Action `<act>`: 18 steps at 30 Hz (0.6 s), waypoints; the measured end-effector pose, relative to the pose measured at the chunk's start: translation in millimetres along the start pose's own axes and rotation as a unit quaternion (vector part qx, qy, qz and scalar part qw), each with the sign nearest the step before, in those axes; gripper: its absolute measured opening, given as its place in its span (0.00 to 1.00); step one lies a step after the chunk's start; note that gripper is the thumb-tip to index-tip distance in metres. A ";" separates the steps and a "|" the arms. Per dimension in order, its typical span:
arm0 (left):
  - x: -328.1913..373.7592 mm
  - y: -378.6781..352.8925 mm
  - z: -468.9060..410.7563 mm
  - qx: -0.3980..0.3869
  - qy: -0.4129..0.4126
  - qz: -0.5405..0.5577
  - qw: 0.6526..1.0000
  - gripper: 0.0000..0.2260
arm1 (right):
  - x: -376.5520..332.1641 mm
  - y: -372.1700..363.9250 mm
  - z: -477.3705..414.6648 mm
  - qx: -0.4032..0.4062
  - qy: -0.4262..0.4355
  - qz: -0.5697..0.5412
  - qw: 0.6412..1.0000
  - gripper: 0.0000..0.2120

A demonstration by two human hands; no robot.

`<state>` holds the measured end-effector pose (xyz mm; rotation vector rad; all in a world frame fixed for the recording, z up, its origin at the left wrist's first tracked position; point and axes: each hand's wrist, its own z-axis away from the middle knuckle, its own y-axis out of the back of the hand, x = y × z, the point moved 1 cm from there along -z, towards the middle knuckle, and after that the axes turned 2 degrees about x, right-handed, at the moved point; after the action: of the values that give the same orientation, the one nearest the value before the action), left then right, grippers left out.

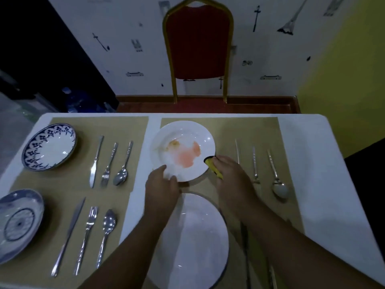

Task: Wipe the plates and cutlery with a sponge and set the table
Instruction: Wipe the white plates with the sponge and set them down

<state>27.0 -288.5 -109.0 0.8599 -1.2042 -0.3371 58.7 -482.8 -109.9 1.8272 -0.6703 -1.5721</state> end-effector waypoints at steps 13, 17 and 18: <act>-32.0 25.6 -70.7 -0.169 0.354 0.470 0.791 0.14 | -79.1 -69.4 -7.3 -0.027 -0.041 0.054 0.997 0.19; -38.7 40.7 -68.3 -0.197 0.302 0.470 0.806 0.10 | -90.8 -42.4 -7.6 0.004 -0.054 0.061 0.997 0.18; -38.6 46.5 -62.9 -0.203 0.292 0.481 0.801 0.10 | -93.8 -32.8 -7.6 0.016 -0.057 0.057 0.997 0.19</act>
<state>61.1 -208.2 -107.2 -0.1100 -0.7920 0.4770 50.5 -391.5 -70.9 1.7007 -0.8408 -1.6068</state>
